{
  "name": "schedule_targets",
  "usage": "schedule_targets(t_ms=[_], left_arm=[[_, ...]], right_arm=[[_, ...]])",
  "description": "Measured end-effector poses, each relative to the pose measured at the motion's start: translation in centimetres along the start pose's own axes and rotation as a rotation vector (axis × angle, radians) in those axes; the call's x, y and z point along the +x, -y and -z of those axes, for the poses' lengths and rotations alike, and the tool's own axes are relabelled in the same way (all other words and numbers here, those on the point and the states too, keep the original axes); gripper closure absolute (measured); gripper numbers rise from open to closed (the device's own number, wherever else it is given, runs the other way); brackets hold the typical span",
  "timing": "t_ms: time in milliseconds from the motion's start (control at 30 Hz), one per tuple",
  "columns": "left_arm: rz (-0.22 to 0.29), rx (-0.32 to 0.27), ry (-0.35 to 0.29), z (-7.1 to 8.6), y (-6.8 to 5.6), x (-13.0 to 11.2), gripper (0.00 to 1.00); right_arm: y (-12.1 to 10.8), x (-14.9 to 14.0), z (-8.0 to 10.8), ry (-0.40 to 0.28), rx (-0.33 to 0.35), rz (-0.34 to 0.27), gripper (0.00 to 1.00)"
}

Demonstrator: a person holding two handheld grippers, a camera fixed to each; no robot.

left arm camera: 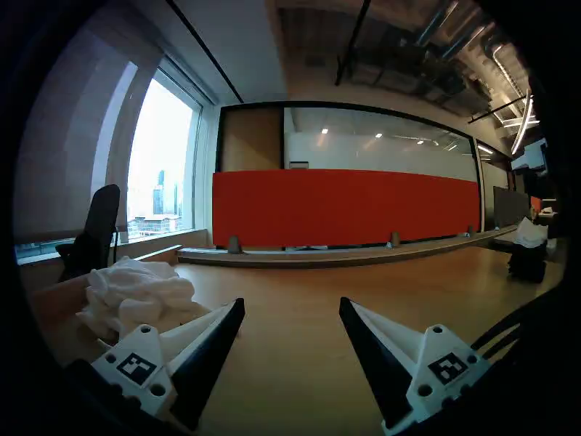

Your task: Fold towel

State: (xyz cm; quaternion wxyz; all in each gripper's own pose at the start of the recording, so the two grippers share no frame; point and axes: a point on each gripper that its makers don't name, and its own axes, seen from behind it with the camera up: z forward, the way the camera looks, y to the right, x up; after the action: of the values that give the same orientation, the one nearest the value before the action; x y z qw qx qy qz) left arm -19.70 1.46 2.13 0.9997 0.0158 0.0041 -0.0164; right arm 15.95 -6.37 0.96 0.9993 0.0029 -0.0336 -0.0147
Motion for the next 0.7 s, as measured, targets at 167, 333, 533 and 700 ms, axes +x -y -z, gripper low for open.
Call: schedule_targets(t_ms=[167, 333, 533, 700], left_arm=[[0.000, 0.000, 0.000, 0.0, 0.0, -0.1, 0.03], [0.000, 0.000, 0.000, 0.0, 0.0, -0.1, 0.03], [0.000, 0.000, 0.000, 0.0, -0.1, -0.1, 0.03], [0.000, 0.000, 0.000, 0.0, -0.1, -0.1, 0.03]], right_arm=[[-1.5, -0.3, 0.3, -0.031, -0.035, 0.009, 0.07], [-3.1, -1.4, 0.6, -0.054, -0.048, 0.003, 0.05], [-4.8, -3.7, 0.7, -0.069, -0.054, -0.033, 0.05], [-5.3, -5.8, 0.9, -0.091, -0.034, -0.052, 0.03]])
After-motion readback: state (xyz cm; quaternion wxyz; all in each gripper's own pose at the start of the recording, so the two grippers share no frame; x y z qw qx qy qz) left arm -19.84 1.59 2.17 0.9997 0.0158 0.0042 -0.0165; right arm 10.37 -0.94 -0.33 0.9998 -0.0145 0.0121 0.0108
